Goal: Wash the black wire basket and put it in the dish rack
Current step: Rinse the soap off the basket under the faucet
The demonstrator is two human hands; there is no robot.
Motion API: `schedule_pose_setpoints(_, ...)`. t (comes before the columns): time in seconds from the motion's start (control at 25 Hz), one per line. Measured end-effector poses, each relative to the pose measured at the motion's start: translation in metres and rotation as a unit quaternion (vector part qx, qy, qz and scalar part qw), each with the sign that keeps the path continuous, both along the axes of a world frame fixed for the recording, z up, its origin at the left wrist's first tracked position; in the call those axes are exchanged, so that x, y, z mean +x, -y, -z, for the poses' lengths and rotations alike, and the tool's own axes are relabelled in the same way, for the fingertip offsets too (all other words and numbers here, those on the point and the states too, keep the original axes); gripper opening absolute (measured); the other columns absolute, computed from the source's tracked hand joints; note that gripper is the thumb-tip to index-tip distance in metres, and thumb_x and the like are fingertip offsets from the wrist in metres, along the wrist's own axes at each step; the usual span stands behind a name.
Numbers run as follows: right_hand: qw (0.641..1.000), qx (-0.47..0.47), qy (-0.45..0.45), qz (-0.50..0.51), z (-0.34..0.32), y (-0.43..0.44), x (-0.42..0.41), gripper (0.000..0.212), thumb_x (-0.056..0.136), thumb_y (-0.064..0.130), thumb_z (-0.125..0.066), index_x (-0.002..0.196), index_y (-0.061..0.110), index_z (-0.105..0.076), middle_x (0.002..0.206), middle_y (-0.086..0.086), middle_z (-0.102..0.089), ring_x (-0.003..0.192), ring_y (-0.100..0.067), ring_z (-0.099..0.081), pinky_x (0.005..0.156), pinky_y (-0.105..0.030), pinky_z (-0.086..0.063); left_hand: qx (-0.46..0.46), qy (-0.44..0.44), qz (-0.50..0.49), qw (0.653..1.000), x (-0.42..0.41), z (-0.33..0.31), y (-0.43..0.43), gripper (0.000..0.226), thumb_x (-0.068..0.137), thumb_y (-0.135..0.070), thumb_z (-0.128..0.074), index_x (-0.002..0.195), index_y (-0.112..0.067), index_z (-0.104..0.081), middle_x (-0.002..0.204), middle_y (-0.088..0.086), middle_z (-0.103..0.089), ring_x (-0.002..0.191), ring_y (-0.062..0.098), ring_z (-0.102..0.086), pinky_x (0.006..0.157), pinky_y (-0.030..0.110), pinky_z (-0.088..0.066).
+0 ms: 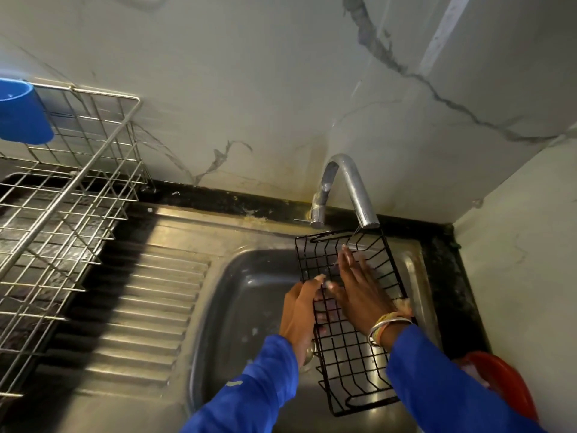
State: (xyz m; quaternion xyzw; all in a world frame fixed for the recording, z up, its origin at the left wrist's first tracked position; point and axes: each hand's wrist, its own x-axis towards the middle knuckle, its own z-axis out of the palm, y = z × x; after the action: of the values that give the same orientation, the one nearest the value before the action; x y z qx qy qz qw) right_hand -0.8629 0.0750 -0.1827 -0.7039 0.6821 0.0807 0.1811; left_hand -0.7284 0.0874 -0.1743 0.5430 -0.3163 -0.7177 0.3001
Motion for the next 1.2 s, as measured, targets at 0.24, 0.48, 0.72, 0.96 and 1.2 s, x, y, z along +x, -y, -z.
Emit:
schedule_pose_setpoints(0.24,0.999,-0.007,0.023,-0.033,0.004,-0.011,0.004,0.076,0.098,0.036,-0.042,0.150,0.030,0.014,0.152,0.002,0.034,0.143,-0.026,0.027,0.117,-0.048,0.010,-0.006,-0.006,0.003,1.000,-0.001,-0.008,0.000,0.051,0.094,-0.065,-0.048,0.115,-0.022,-0.066,0.101,0.004,-0.077,0.091,0.019,-0.072,0.069,0.031,-0.054)
schedule_pose_setpoints(0.48,1.000,0.008,-0.005,0.022,-0.001,-0.005,0.022,0.102,0.089,0.038,-0.061,0.149,0.023,0.020,0.154,-0.005,0.029,0.143,-0.030,0.024,0.117,-0.048,0.010,-0.006,-0.017,0.041,0.999,-0.011,-0.010,0.001,0.075,0.081,-0.075,-0.046,0.128,-0.018,-0.059,0.118,0.004,-0.068,0.101,0.017,-0.067,0.068,0.024,-0.051)
schedule_pose_setpoints(0.72,1.000,-0.003,0.001,0.011,-0.002,-0.001,0.005,0.096,0.091,0.024,-0.060,0.151,0.025,0.015,0.156,0.003,0.025,0.140,-0.023,0.027,0.113,-0.041,0.012,-0.016,0.005,0.049,0.999,-0.005,-0.001,0.003,0.058,0.092,-0.070,-0.038,0.120,-0.025,-0.062,0.109,0.006,-0.073,0.097,0.024,-0.070,0.076,0.036,-0.054)
schedule_pose_setpoints(0.96,0.999,0.033,-0.009,-0.012,-0.006,-0.002,0.017,0.096,0.092,0.024,-0.057,0.149,0.024,0.021,0.144,0.007,0.037,0.140,-0.020,0.028,0.113,-0.041,0.014,-0.010,-0.007,0.039,0.999,-0.005,0.000,0.003,0.062,0.093,-0.075,-0.041,0.122,-0.024,-0.062,0.110,0.003,-0.072,0.100,0.021,-0.069,0.077,0.036,-0.058)
schedule_pose_setpoints(1.2,0.972,-0.009,0.031,0.234,-0.005,-0.004,0.016,0.081,0.098,0.050,-0.033,0.151,0.014,0.017,0.154,-0.010,0.032,0.145,-0.028,0.023,0.120,-0.043,0.008,-0.020,-0.008,0.061,0.998,-0.003,0.002,0.005,0.088,0.078,-0.086,-0.045,0.116,-0.011,-0.067,0.103,0.014,-0.076,0.090,0.022,-0.071,0.071,0.032,-0.054)
